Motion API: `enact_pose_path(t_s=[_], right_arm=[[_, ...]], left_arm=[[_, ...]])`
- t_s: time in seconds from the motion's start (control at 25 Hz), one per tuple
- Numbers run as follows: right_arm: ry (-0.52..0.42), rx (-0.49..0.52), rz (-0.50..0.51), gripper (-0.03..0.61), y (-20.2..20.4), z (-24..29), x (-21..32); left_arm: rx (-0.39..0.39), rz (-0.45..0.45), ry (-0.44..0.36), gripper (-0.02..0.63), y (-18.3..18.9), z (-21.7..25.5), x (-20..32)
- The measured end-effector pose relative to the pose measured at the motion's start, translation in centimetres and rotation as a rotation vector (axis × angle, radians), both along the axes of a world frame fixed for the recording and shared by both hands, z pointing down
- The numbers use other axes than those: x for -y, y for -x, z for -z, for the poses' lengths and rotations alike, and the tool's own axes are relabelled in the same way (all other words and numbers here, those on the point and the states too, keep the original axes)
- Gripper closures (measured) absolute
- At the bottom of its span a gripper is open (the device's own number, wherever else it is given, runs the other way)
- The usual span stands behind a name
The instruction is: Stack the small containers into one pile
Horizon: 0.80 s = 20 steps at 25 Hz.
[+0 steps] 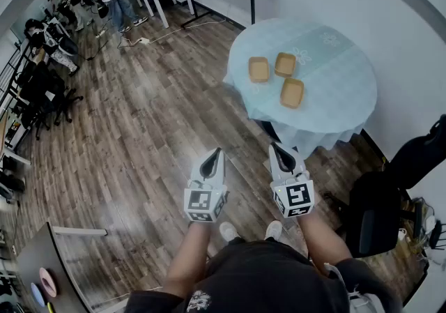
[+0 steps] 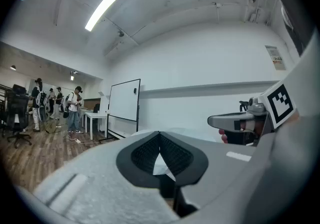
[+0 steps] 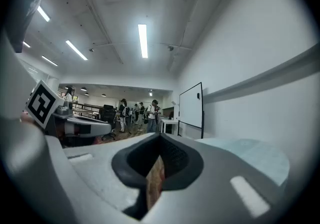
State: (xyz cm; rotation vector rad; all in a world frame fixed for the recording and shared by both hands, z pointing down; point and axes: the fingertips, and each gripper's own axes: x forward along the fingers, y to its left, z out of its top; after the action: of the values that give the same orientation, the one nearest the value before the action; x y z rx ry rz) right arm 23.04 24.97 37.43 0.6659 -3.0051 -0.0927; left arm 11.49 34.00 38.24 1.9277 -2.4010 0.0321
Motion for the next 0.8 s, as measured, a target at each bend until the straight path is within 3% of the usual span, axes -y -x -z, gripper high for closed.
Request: enact_pose_path(t_s=[0.52,0.8], right_arm=[[0.045,0.014,0.004,0.577,2.0,-0.7,-1.0],[0.06,0.015,-0.062,0.577,4.2,-1.7,-1.8]], left_arm=[[-0.019,-0.007,0.008,0.62,2.0,-0.8,-1.1],[-0.011,-0.045,0.011,0.62,4.5,-1.6,-2.3]])
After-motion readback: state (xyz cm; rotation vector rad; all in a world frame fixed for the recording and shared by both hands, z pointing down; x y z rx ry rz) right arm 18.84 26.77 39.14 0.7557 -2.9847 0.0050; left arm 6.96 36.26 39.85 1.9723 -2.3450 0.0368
